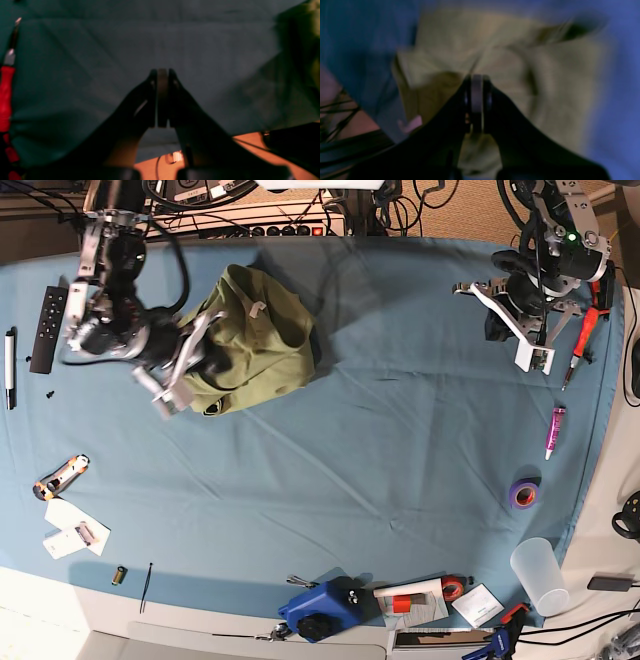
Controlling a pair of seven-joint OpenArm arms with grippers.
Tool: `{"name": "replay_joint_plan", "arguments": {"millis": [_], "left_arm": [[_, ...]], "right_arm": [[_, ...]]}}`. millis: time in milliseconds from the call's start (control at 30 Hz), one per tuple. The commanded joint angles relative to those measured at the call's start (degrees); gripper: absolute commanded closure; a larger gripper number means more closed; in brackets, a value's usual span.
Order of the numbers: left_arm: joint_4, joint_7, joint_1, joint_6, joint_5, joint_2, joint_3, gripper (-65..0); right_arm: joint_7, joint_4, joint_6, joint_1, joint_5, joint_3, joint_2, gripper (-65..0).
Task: Layout the t-shirt on the table in an organized manner, then fold the t-shirt properly
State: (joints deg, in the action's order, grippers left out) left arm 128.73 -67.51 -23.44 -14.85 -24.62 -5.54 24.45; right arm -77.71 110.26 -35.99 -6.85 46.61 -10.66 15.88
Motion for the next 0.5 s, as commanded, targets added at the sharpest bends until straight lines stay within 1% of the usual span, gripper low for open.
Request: {"name": "replay_joint_plan", "arguments": {"millis": [0,100,233,367,467], "left_arm": [[1.1,0.8,-0.6,0.0,0.3,-0.4,0.1,0.0],[1.2,-0.9,-0.7,0.0,1.1,-0.4,0.1,0.0],[2.8,-1.1,-3.0,0.0,1.2,-0.4,0.1,0.0],[5.7,-1.4,-6.7,0.0,4.8,-0.4,0.1,0.0],[6.3,-1.7,-9.1,0.3,6.7,-0.4,0.1,0.0]], "right_arm": [[1.2,3.6,-0.3,0.1,0.8,-1.8,0.6,0.0],[1.5,10.4,-0.2,-1.9,-1.7,-6.6,0.7,0.0],[1.6,16.2,-0.1,-7.8,-1.6,-12.5,0.6,0.0],[0.3,19.5,0.1,-14.9,0.0,-15.5,0.6,0.0],[-1.9,20.8,0.1,-20.0,1.0,-16.0,0.6,0.0]]}}
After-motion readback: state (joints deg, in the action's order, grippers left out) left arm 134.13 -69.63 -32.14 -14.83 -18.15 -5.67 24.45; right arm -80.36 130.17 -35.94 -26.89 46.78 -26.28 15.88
